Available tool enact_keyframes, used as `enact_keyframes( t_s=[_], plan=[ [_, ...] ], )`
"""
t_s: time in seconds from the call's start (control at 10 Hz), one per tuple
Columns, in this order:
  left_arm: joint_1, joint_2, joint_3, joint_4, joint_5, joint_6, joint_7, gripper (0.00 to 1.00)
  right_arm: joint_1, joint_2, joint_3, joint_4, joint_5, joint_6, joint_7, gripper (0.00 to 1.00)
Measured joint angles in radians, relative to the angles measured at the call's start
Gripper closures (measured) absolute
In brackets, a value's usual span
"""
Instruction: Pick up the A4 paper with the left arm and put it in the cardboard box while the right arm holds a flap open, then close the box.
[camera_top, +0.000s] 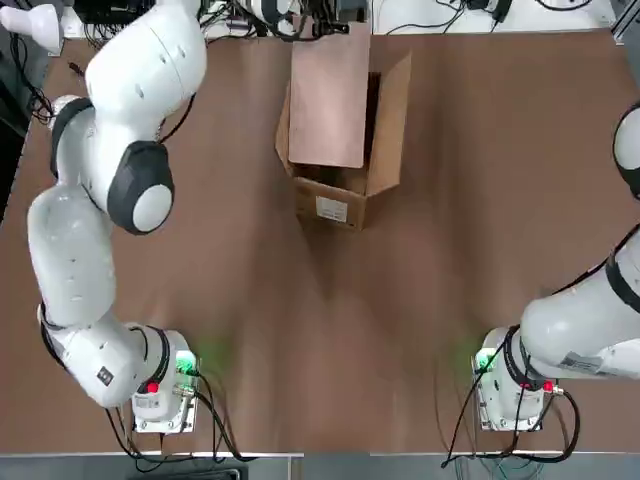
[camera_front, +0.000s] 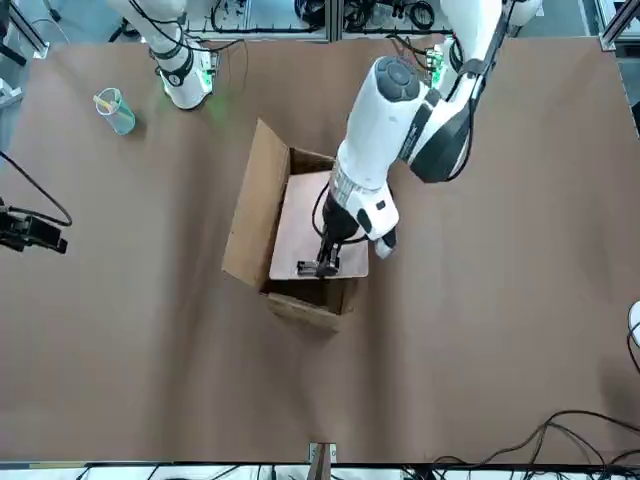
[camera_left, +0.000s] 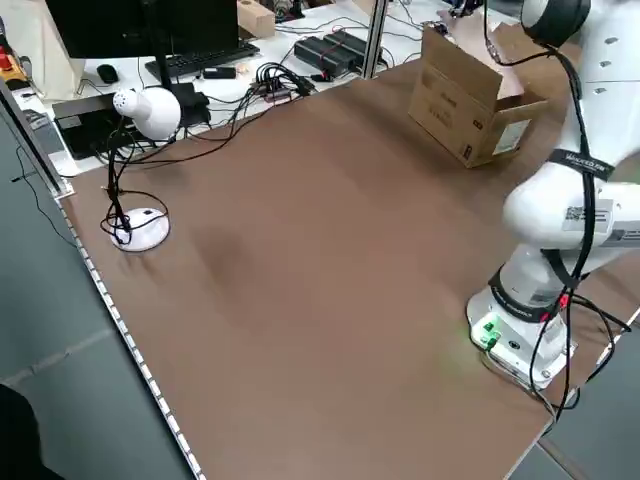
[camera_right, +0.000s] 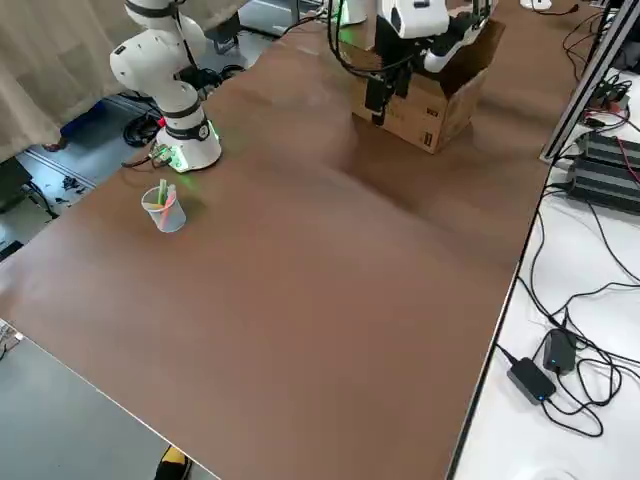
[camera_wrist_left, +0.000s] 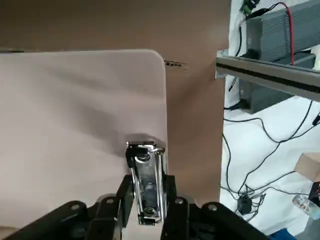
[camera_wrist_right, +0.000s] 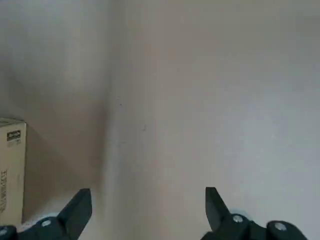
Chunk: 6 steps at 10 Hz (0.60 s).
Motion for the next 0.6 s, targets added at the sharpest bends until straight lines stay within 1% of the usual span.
enact_keyframes(
  t_s=[0.1, 0.2, 0.4, 0.6],
  plan=[
    [-0.029, 0.013, 0.025, 0.001, 0.000, 0.014, 0.000, 0.70, -0.006, -0.027, 0.000, -0.066, 0.000, 0.051, -0.012, 0.00],
    [-0.040, 0.020, 0.031, 0.003, 0.000, 0.021, 0.000, 0.70, -0.007, -0.052, 0.000, -0.118, 0.000, 0.079, -0.014, 0.00],
    [-0.041, 0.026, 0.032, 0.008, 0.000, 0.023, 0.000, 0.70, -0.007, -0.079, 0.001, -0.158, 0.000, 0.090, -0.014, 0.00],
    [-0.045, 0.030, 0.033, 0.009, 0.000, 0.028, 0.004, 0.70, -0.009, -0.084, -0.001, -0.163, 0.000, 0.095, -0.014, 0.00]
  ],
)
